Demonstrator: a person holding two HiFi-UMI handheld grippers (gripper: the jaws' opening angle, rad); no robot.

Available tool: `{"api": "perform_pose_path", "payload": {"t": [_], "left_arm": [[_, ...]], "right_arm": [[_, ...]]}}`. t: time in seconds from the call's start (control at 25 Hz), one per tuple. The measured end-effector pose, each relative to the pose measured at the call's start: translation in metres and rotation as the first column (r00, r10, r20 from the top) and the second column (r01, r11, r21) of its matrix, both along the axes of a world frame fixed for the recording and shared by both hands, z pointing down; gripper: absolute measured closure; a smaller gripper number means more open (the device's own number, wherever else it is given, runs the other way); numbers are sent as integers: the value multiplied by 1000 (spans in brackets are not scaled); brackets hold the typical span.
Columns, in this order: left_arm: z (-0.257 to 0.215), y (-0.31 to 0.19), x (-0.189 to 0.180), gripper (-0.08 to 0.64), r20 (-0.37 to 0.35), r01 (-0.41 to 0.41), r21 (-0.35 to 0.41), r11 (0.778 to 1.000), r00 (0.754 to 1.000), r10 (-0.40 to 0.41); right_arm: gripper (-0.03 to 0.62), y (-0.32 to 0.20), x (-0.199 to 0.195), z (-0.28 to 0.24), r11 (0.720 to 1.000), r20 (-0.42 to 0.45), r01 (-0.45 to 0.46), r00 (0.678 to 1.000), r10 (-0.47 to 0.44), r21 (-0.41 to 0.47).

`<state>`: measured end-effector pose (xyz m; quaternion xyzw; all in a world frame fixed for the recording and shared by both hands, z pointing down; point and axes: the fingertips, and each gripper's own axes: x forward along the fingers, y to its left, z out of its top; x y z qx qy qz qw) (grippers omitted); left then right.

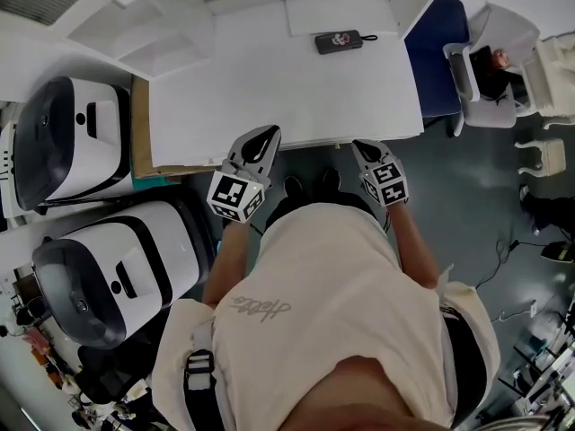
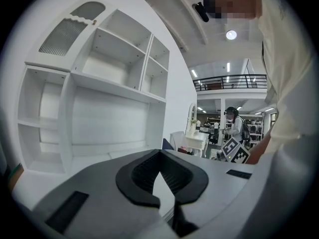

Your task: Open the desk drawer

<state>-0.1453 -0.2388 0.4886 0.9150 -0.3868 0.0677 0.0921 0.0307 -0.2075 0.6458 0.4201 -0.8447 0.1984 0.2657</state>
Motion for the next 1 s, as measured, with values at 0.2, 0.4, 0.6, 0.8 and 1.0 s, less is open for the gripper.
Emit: {"api": "perform_pose_path", "payload": {"t": [0.2,0.4,0.6,0.8,1.0], "left_arm": [[0,5,4,558,20,18,-19,1000,1000,-18],[3,10,7,558,75,-1,-22,1000,997,3],[4,2,21,558,83,-41,-21,999,996,42],[0,-8,28,558,55,-53,-24,998,997,55],[6,-11,27,558,46,-44,-35,998,998,46]], "right_arm": [[597,8,6,30,996,36,-4,999,7,-94],[382,9,2,59,983,68,4,998,9,-181],[384,10,0,94,958,65,17,998,2,-286],[385,13,-3,121,926,62,16,998,8,-378],[385,10,2,158,876,30,-21,999,40,-482]]}}
